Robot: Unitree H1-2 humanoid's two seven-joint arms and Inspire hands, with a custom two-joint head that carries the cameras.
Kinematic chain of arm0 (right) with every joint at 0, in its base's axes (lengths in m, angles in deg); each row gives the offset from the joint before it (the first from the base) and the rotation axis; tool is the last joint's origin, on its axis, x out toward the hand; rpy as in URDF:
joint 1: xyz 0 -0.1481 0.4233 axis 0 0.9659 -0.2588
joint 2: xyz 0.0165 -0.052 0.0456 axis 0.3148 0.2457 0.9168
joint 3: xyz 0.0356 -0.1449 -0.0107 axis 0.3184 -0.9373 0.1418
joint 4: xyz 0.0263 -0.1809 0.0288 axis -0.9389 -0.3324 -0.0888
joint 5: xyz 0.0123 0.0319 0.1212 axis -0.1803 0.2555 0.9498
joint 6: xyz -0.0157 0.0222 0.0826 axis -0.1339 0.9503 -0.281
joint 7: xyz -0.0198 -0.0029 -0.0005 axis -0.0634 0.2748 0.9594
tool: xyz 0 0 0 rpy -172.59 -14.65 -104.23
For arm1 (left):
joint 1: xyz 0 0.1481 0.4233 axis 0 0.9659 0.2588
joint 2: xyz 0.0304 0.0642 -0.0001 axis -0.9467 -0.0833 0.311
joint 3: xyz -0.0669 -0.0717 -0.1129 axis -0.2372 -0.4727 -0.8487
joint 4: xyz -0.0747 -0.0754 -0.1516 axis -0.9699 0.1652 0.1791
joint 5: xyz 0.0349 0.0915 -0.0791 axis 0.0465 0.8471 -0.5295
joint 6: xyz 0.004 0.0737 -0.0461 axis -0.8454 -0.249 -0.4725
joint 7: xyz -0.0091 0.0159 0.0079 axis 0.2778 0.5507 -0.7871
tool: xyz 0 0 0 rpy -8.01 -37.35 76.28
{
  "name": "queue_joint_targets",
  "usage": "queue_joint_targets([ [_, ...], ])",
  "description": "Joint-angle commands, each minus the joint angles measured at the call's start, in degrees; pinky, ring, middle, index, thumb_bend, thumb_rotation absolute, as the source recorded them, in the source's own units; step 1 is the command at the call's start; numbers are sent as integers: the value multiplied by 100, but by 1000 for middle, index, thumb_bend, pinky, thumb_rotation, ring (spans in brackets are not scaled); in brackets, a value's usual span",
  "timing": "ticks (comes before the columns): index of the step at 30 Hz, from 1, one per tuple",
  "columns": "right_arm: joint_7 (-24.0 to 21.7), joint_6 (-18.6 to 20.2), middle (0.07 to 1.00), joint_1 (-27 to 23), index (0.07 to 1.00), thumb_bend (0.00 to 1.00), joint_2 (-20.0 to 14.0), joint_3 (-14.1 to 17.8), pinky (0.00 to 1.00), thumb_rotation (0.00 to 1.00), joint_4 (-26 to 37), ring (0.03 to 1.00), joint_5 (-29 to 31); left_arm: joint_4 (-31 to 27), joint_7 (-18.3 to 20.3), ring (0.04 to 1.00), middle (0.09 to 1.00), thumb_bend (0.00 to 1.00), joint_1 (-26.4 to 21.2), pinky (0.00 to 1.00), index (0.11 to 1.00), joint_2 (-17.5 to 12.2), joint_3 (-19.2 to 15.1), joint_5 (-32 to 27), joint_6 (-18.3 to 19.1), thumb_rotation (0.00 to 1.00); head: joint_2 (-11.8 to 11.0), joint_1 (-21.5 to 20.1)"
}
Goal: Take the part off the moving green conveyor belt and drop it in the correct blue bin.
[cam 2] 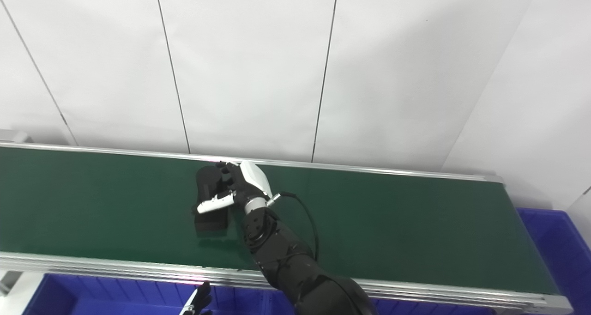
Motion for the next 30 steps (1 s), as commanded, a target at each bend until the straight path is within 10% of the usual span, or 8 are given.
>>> queue_joint_targets([
  [1,295,-483,558,-156,518,547,103,93,498,2,39,476,104,-203,-149,973,982,776,-6,917,963,-13,62,34,-180,993,-4,3],
  [15,1228,-828,459,-86,532,512,143,89,340,0,-113,394,88,-163,-288,981,983,783,-49,904,953,-71,99,46,-179,974,-14,-5],
  [30,1571,-1319,512,199,499,514,108,180,425,0,423,434,166,-133,-130,977,983,792,-114,926,952,-21,-23,-140,-180,951,31,-76],
])
